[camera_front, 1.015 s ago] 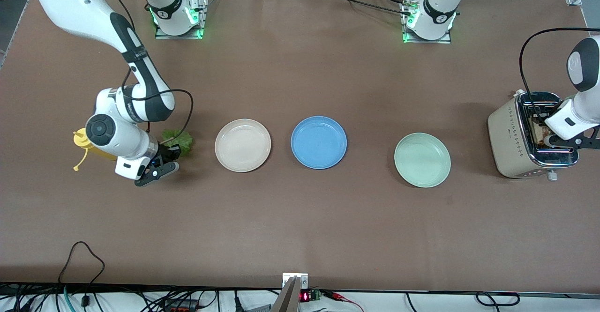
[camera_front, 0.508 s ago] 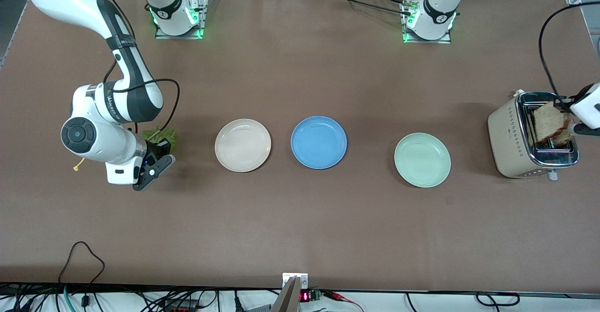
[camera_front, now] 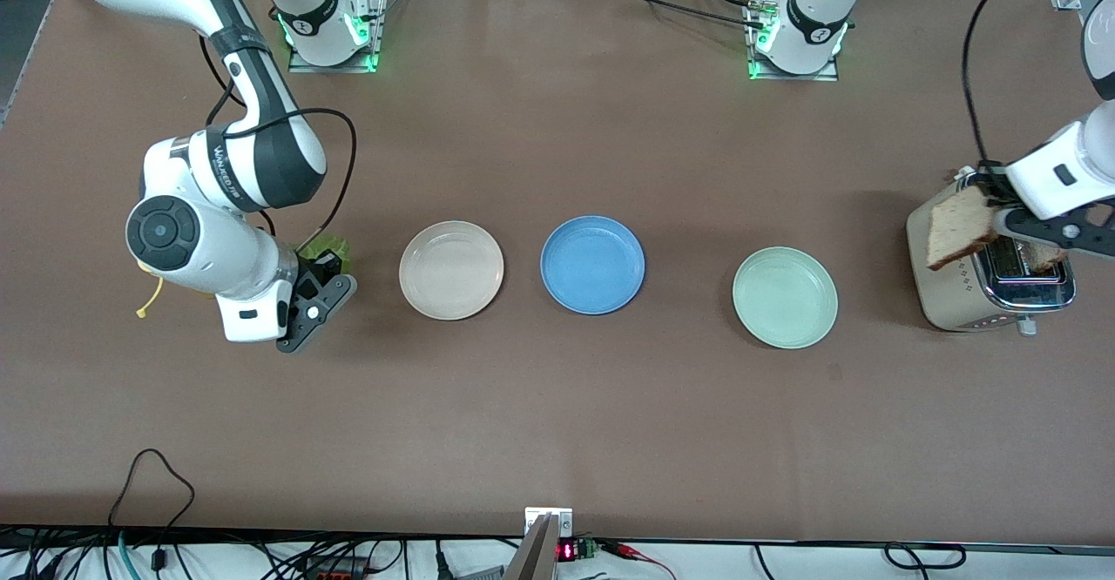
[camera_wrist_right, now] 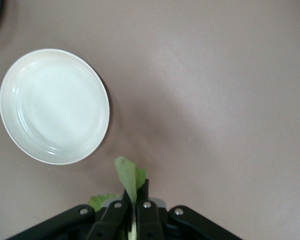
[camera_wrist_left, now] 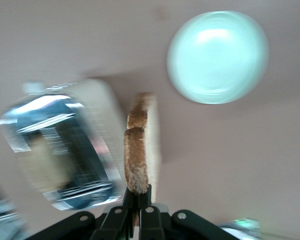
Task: Make sandwich in blue plate with both arms
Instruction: 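Lift the bread from the toaster with the left gripper onto the blue plate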
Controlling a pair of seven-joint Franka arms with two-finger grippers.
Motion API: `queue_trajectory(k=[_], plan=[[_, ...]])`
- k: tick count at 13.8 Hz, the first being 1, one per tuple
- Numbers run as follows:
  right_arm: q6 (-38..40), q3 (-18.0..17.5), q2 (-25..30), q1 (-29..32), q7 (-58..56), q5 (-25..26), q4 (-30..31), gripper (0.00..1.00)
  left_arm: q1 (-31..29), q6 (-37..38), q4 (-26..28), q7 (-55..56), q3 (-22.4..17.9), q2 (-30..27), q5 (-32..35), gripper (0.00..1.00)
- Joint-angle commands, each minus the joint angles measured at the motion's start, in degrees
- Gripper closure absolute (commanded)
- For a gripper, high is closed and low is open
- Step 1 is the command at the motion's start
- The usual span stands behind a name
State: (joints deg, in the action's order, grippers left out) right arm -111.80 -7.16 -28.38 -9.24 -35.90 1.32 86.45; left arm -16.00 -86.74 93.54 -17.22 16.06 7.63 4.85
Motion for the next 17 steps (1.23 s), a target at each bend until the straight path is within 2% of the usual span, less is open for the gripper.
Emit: queue_trajectory(k=[1, 3, 5, 7, 9, 11, 15, 17], plan=[[1.4, -0.9, 0.2, -1.3, -0.6, -0.4, -2.3, 1.0, 0.1, 4.0, -1.2, 0.2, 1.2, 4.0, -10.4, 0.98], [1.4, -1.7, 0.2, -1.4, -0.2, -2.8, -3.1, 1.0, 1.5, 6.7, -1.2, 5.0, 1.3, 7.0, -18.2, 0.98], [1.1, -1.8, 0.2, -2.1, -0.1, -4.4, -3.2, 1.0, 2.2, 6.6, -1.1, 9.4, 1.2, 11.6, -30.5, 0.98], [1.1, -1.8, 0.2, -3.4, -0.1, -5.1, -4.2, 1.0, 3.3, 3.3, -0.7, 9.1, 1.2, 15.9, -41.3, 0.99], [0.9, -1.8, 0.2, -4.6, 0.2, -7.1, -4.4, 1.0, 6.0, -2.8, -0.2, 7.1, 1.3, 18.5, -47.7, 0.99], [0.5, -1.7, 0.2, -5.7, 0.4, -7.7, -4.7, 1.0, 9.4, -9.7, 1.2, 3.4, 1.3, 20.7, -53.2, 0.99], [0.2, -1.7, -0.4, -9.2, 4.8, -7.6, -4.6, 1.0, 13.9, -22.9, 10.4, -13.8, 1.3, 22.4, -66.6, 0.99], [0.2, -1.7, -0.7, -9.9, 5.4, -7.7, -4.6, 1.0, 15.2, -26.5, 14.2, -23.9, 1.3, 24.0, -74.4, 0.99]])
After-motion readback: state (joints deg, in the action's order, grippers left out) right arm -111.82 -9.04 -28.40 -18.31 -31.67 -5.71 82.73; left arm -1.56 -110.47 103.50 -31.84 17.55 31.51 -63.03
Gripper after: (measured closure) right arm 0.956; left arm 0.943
